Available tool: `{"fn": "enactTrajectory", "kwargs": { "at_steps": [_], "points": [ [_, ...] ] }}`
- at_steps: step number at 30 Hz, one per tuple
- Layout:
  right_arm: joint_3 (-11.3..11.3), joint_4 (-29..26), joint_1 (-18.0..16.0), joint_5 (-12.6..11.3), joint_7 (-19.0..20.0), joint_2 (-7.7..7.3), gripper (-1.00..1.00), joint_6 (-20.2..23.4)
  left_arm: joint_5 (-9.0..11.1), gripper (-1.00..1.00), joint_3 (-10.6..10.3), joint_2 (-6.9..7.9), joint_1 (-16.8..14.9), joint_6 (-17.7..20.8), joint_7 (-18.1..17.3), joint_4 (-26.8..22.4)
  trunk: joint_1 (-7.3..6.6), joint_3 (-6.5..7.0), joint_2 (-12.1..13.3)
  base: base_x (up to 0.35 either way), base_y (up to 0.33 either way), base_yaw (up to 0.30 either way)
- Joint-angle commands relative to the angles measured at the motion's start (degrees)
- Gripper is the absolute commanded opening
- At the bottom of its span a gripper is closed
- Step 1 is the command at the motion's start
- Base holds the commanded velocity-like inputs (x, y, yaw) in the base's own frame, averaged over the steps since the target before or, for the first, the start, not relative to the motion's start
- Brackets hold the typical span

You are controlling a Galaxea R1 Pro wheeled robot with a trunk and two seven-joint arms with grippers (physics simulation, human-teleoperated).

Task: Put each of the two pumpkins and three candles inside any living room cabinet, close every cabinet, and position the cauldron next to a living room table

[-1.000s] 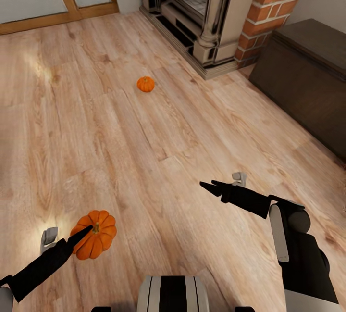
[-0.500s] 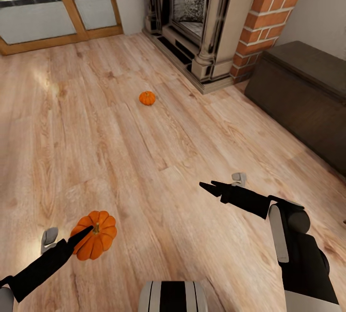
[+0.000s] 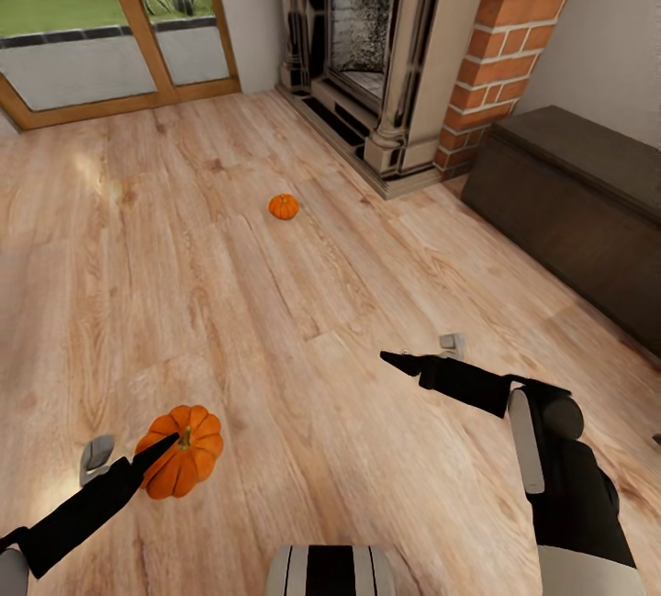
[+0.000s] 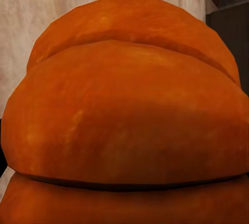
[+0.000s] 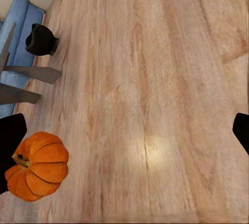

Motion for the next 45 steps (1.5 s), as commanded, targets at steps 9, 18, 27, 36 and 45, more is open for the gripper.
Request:
{"fn": "enactTrajectory", "kwargs": {
  "at_steps": [9, 18, 27, 36, 45],
  "points": [
    [-0.5, 22.68, -9.03, -0.84, -7.42, 0.25, 1.0, 2.16, 0.48, -1.0, 0.53, 0.24, -0.05, 0.48, 3.34, 1.36, -0.24, 1.97, 0.11, 0.0, 0.0, 0.0],
    [-0.27, 23.4, -9.86, -0.99, -7.37, 0.14, 1.0, 1.86, 0.52, -1.0, 0.65, 0.5, -0.05, 0.41, 4.18, 4.11, -0.47, 3.96, 0.23, 0.0, 0.0, 0.0],
    [0.12, 11.9, -7.75, -1.01, -5.47, -0.33, 1.0, 1.09, 0.51, -1.0, 0.63, 0.52, -0.06, 0.14, 4.22, 5.23, -0.71, 5.96, 0.35, 0.0, 0.0, 0.0],
    [0.05, 11.63, -7.51, -0.93, -4.97, -0.09, 1.0, 0.96, 0.6, -1.0, 0.74, 0.4, -0.13, -0.42, 4.21, 5.61, -0.94, 7.95, 0.47, 0.0, 0.0, 0.0],
    [0.23, 4.65, -4.55, -1.11, -3.67, 0.05, 1.0, 1.18, 0.68, -1.0, 0.77, 0.52, -0.13, -0.39, 4.21, 6.15, -1.17, 10.58, 0.59, 0.0, 0.0, 0.0]
  ]
}}
